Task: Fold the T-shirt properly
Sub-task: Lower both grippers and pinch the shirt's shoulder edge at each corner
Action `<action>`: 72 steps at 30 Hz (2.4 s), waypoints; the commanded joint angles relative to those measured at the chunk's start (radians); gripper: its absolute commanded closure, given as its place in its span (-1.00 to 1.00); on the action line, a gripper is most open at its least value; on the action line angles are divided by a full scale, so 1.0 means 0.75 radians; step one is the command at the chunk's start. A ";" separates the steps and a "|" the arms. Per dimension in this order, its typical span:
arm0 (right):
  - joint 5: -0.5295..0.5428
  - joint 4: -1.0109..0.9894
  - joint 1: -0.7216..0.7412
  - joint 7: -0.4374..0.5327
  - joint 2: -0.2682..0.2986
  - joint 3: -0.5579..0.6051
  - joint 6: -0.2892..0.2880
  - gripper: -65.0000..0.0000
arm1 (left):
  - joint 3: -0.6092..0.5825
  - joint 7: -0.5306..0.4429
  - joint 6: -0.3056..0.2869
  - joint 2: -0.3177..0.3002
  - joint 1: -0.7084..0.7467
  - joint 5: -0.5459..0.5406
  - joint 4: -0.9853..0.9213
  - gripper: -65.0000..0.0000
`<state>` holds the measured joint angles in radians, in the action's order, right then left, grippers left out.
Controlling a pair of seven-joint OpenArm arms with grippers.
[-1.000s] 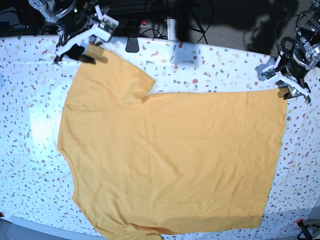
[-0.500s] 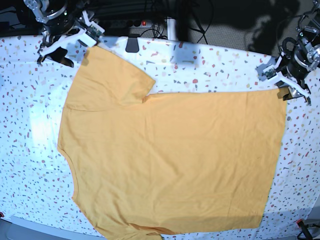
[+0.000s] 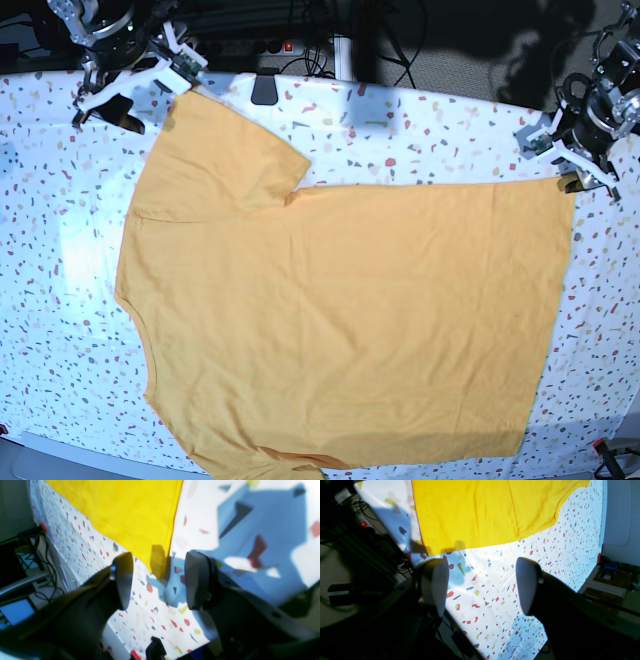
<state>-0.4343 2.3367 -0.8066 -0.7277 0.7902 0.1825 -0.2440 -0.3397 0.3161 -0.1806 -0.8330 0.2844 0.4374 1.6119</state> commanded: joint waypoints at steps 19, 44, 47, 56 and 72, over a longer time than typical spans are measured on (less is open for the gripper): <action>-0.009 0.026 -0.007 0.011 0.014 -0.009 0.025 -0.28 | 0.013 -0.034 0.021 0.121 -0.161 -0.054 -0.197 0.53; 0.191 -0.010 0.012 -0.019 0.298 -0.009 -0.092 -0.28 | 0.013 0.005 0.021 0.146 -0.162 -0.107 -0.189 1.00; 0.193 -0.082 0.063 0.018 0.293 -0.009 -0.133 -0.28 | 0.013 -0.005 0.022 0.146 -0.162 -0.107 -0.185 1.00; 0.321 -0.165 0.178 0.106 0.227 -0.007 -0.250 -0.28 | 0.013 -0.005 0.022 0.146 -0.162 -0.108 -0.185 1.00; 0.351 -0.173 0.260 0.154 0.094 -0.007 -0.365 -0.28 | 0.013 -0.005 0.022 0.146 -0.162 -0.109 -0.185 1.00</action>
<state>-0.1722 2.1979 -0.6147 -0.6250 0.8513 0.1837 -0.5110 -0.3355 0.3164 -0.1604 -0.7059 0.1688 0.3576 1.4624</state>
